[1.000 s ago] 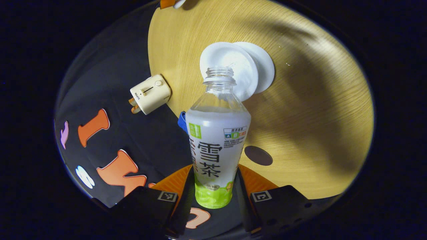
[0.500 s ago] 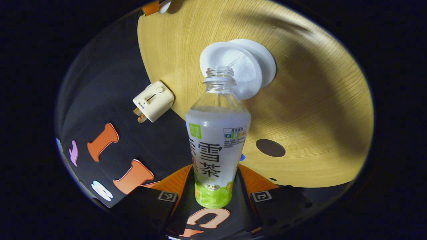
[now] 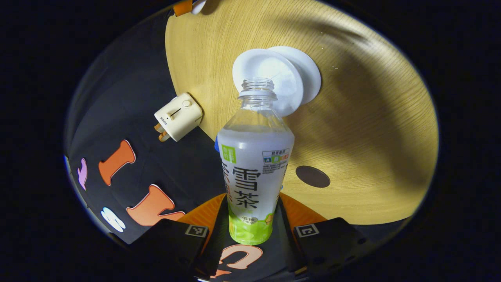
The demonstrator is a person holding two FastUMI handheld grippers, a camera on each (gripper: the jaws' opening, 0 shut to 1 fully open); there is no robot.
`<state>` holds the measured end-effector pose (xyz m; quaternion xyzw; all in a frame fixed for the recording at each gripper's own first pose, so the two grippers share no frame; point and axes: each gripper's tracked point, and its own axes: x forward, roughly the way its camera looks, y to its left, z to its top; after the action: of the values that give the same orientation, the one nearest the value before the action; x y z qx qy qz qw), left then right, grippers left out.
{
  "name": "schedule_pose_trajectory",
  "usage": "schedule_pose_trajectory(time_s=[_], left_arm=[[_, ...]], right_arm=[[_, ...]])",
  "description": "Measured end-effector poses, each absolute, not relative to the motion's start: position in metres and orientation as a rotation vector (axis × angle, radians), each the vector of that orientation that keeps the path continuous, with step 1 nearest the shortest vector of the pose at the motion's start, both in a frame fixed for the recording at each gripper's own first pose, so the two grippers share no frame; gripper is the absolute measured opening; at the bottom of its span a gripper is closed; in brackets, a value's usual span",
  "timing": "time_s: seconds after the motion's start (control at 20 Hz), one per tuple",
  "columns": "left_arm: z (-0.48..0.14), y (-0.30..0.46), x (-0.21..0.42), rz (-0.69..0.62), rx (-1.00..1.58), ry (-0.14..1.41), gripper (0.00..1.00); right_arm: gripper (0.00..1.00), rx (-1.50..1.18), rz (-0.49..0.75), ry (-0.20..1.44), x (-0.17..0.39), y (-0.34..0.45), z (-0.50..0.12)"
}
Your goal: Open the teacup lid with one hand, grasp the water bottle and pour water into the teacup with the other hand; after pouring, place the water bottle on the coaster and then close the teacup lid.
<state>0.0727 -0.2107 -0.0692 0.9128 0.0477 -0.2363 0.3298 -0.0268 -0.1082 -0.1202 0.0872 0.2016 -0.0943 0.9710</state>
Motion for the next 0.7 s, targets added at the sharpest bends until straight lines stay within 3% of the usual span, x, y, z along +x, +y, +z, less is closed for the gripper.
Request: schedule_pose_trajectory(time_s=[0.2, 0.4, 0.7], left_arm=[[-0.075, -0.209, 0.075, -0.633, 2.312, 0.138, 0.64], [-0.093, -0.198, 0.061, -0.700, 2.097, 0.204, 0.63], [-0.120, -0.180, 0.063, -0.690, 1.776, 0.260, 0.63]], right_arm=[[0.21, 0.170, -0.186, 0.407, -0.027, -0.108, -0.120], [0.21, 0.156, -0.169, 0.415, -0.027, -0.102, -0.120], [0.21, 0.129, -0.165, 0.403, -0.022, -0.093, -0.111]])
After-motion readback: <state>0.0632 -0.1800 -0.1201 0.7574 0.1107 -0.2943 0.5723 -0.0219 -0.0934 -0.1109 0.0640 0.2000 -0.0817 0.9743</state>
